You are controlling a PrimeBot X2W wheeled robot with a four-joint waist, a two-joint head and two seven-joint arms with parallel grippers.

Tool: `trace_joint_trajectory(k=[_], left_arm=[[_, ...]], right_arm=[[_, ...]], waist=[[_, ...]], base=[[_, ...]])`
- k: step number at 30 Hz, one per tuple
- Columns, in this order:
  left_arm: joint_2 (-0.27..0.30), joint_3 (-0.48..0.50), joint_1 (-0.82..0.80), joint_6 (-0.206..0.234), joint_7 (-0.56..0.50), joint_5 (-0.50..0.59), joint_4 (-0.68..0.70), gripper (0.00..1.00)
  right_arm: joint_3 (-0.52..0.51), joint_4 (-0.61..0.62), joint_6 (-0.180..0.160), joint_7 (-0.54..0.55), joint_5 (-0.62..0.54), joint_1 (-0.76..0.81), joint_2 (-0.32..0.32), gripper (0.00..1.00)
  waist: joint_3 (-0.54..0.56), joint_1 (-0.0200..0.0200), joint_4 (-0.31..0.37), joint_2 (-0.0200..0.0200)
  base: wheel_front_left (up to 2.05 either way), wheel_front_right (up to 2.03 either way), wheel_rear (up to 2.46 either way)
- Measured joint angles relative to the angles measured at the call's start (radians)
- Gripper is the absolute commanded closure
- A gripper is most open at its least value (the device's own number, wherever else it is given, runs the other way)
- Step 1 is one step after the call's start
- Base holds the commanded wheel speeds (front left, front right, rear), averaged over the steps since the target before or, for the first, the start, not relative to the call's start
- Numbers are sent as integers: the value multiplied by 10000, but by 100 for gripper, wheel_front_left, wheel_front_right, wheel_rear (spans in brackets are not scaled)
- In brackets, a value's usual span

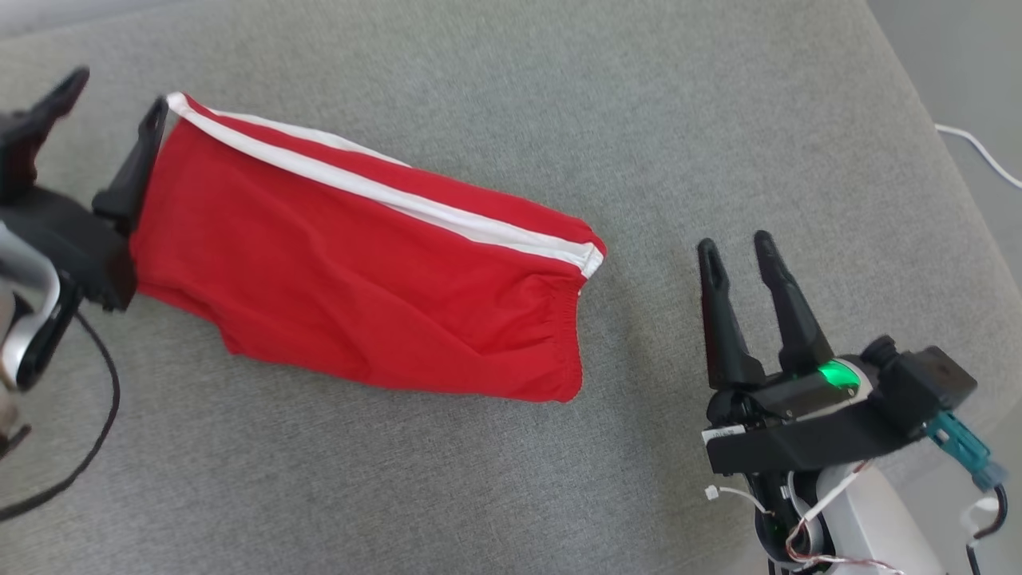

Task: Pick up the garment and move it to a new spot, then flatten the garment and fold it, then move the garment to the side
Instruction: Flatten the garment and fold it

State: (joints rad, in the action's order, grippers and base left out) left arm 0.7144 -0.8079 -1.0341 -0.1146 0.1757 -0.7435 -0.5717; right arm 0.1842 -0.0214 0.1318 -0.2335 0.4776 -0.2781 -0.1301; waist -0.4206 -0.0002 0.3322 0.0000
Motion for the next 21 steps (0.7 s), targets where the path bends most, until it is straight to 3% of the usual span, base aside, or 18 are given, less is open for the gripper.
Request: trace_joint_trajectory(k=[5, 15, 21], left_arm=[[247, -198, 672, -21, -585, -522, 115, 0], [1095, -759, 1132, -148, -3641, -2226, 602, 0], [1103, -721, 1414, -65, -4824, -3175, 792, 0]], right_arm=[[-171, -63, 2, -244, -658, 603, 408, 0], [150, -376, 0, -282, -700, 983, 723, 0], [123, -481, 0, -280, -698, 950, 754, 0]], waist=[[424, 0, -147, 0], [557, 1, 5, 0], [552, 1, 123, 0]], base=[[0, 0, 0], [0, 0, 0], [0, 0, 0]])
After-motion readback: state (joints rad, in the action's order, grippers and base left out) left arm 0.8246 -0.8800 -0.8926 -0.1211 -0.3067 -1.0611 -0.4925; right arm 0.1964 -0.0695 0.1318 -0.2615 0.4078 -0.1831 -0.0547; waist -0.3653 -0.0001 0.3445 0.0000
